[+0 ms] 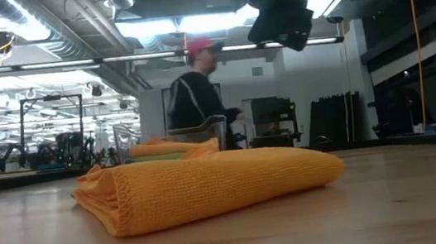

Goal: Fold microfiber towels
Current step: Stack the folded orange microfiber cloth on top of the orange microfiber cloth

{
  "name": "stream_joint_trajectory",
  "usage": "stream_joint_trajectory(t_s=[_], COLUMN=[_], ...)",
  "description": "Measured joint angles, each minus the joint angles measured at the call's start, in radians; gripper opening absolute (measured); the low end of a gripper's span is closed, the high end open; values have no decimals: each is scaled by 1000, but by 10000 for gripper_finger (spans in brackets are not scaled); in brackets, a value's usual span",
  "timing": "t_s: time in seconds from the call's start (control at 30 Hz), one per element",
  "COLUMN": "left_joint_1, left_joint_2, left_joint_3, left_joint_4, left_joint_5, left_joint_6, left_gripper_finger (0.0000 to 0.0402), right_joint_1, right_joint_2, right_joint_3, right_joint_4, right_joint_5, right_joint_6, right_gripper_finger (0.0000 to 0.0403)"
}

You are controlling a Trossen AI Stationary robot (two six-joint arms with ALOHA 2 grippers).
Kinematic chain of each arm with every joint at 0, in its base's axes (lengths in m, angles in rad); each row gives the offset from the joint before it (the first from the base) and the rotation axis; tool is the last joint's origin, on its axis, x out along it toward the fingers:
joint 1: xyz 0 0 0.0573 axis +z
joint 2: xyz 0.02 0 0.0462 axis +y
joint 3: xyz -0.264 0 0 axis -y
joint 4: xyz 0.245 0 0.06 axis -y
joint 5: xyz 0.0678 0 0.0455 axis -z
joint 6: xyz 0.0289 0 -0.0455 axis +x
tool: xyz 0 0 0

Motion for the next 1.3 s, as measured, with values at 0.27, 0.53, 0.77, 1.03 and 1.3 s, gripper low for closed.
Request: stream_joint_trajectory(t_s=[0.27, 0.53, 0.77, 1.03, 1.3], left_joint_1=[-45, -81, -109, 112, 388], left_joint_2=[-176, -393, -736, -1051, -1213], left_joint_3=[-3, -136, -575, -1161, -1452], left_joint_4=[-59, -60, 204, 1066, 1520], left_joint_5=[-200, -317, -535, -447, -28], left_joint_6=[115, 179, 92, 468, 886], left_gripper_finger=[140, 140, 138, 119, 113], right_joint_1=[91, 150, 150, 85, 51], right_joint_2=[42, 134, 151, 198, 295], right_joint_3=[0, 0, 0, 93, 235], right_joint_4=[90, 226, 285, 309, 250], right_joint_5=[132, 219, 304, 336, 326], right_joint_6=[153, 374, 465, 364, 309], right_gripper_finger=[166, 166, 166, 166, 166])
